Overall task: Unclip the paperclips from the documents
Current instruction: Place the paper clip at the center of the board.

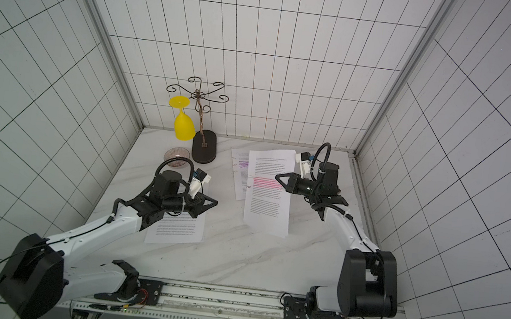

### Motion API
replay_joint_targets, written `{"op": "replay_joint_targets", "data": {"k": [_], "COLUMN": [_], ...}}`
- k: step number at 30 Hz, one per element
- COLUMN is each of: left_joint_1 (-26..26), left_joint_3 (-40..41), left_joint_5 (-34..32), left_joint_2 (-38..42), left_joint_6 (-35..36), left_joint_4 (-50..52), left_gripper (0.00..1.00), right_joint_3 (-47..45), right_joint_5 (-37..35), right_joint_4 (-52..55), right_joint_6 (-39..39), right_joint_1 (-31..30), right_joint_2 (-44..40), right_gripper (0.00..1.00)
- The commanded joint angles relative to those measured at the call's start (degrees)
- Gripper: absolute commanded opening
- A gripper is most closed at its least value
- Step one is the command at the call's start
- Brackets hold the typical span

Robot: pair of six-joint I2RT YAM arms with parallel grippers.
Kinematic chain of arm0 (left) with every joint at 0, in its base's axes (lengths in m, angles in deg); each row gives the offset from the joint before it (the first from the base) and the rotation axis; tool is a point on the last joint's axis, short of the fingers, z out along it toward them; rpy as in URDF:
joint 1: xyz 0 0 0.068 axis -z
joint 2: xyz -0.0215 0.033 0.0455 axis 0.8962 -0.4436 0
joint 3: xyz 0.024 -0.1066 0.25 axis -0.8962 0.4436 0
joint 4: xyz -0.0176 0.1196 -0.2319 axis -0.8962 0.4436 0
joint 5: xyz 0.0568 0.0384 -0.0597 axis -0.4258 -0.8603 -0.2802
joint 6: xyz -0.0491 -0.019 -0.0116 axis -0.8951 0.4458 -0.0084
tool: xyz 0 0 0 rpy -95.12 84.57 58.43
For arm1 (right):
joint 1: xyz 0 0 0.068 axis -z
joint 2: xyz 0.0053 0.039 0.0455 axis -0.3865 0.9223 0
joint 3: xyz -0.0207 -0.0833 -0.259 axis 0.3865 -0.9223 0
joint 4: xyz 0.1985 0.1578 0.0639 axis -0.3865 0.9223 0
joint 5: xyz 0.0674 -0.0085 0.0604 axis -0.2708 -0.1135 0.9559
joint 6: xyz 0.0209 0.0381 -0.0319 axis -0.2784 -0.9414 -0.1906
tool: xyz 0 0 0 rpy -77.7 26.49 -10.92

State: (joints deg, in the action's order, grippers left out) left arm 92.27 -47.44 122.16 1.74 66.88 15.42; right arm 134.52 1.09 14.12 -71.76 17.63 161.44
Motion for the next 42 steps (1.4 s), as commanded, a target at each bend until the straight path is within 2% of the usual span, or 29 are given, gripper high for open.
{"op": "replay_joint_targets", "data": {"k": [1,7,11,12,16,18,24,28,34,36,40,42], "left_joint_1": [4.34,9.91,11.37,11.38,11.47,11.55,11.49,11.48,11.86,12.37,14.6,14.99], "left_joint_3": [-0.87,0.48,0.81,1.13,2.2,2.24,0.82,-1.74,-5.23,-7.01,-11.37,-12.26], "left_joint_5": [-4.65,-5.68,-5.98,-6.31,-6.3,-6.76,-9.26,-9.97,-12.59,-15.99,-23.11,-23.46], "left_joint_2": [-3.92,-11.84,-15.08,-15.39,-15.36,-14.98,-12.28,-12.2,-17.8,-19.31,-22.85,-24.22], "left_joint_6": [-3.18,-6.95,-7.0,-7.0,-6.79,-5.88,-4.14,-3.68,-1.63,-0.4,3.25,3.55], "left_joint_4": [4.57,-1.98,-3.31,-3.26,-2.69,-0.84,4.31,7.0,9.43,11.76,16.98,17.22], "left_gripper": [0.0,0.0,0.0,0.03,0.31,0.42,0.6,0.61,0.41,0.42,0.51,0.53], "right_joint_3": [12.15,19.44,21.43,21.78,22.46,22.72,21.72,20.47,19.52,19.32,18.1,17.85], "right_joint_5": [-6.73,-8.83,-8.59,-8.68,-9.12,-9.8,-11.21,-11.5,-11.47,-11.56,-11.97,-12.28], "right_joint_4": [13.4,18.83,20.97,21.79,24.99,26.74,28.92,28.89,29.22,29.47,29.68,29.88], "right_joint_6": [6.57,7.15,7.83,8.26,10.76,12.13,14.44,14.55,15.38,15.99,16.53,16.85], "right_joint_1": [0.65,0.76,0.62,0.64,0.2,-0.26,-2.43,-3.75,-5.24,-5.53,-5.71,-5.71], "right_joint_2": [3.07,6.35,6.56,6.51,6.29,6.29,5.55,4.98,4.49,4.34,3.44,2.98], "right_gripper": [0.0,0.0,0.0,0.0,0.0,0.0,0.0,0.0,0.0,0.0,0.0,0.0]}}
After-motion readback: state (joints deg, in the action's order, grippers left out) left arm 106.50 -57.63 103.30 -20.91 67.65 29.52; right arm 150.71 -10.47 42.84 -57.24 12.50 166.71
